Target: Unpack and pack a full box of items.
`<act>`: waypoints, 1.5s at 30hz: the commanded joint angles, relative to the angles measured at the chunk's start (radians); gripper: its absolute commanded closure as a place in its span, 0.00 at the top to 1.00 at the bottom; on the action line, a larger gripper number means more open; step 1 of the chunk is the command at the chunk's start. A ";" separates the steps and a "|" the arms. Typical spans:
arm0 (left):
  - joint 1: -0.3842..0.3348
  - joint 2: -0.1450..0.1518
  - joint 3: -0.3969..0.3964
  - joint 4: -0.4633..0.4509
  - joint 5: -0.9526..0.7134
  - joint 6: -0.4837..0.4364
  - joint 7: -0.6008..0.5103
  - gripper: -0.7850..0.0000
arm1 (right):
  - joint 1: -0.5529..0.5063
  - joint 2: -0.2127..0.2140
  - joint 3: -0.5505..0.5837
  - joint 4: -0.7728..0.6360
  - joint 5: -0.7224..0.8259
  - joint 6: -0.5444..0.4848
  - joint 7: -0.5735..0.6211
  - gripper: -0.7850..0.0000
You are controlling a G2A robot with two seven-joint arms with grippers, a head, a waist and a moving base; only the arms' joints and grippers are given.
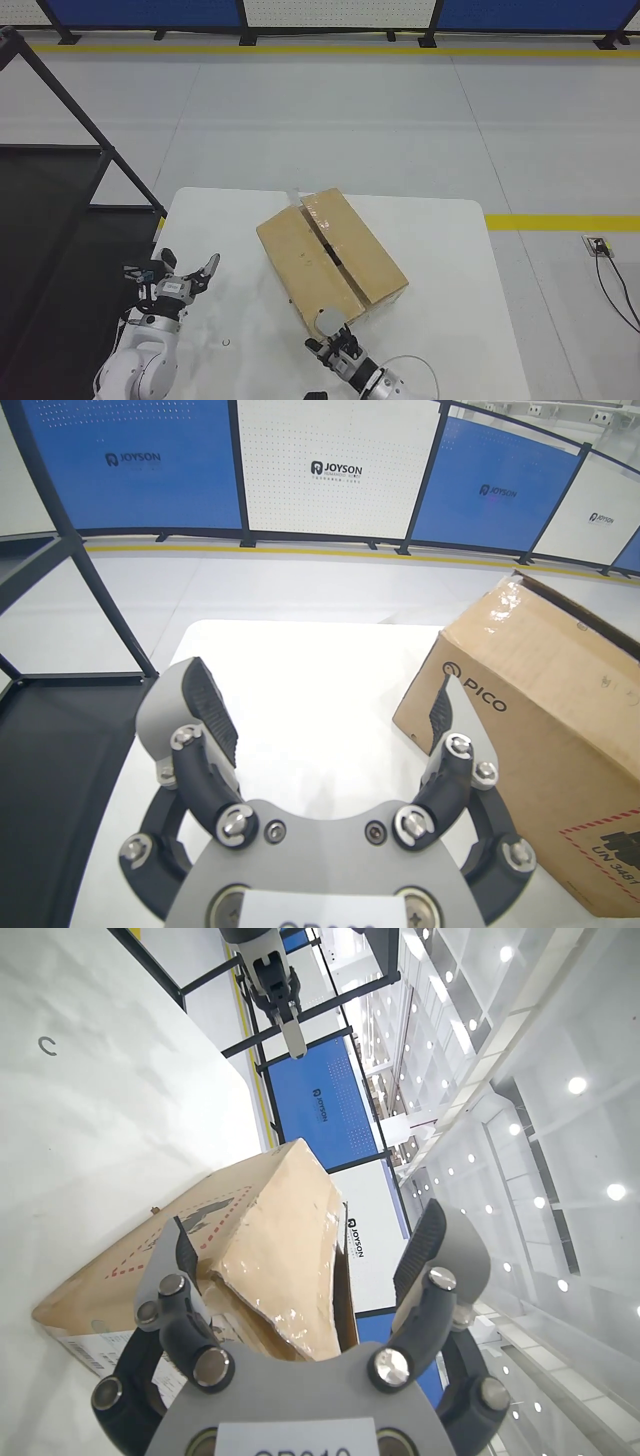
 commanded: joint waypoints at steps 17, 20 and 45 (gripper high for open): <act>0.026 0.001 -0.018 -0.032 -0.002 -0.012 0.005 1.00 | -0.081 0.009 0.098 -0.040 -0.010 0.108 0.099 1.00; 0.022 0.001 -0.017 -0.029 -0.001 -0.016 0.005 1.00 | -0.092 0.011 0.120 -0.044 -0.002 0.114 0.109 1.00; -0.028 -0.005 0.063 -0.006 0.049 -0.038 -0.048 1.00 | -0.123 0.018 0.273 -0.048 0.210 0.153 0.033 1.00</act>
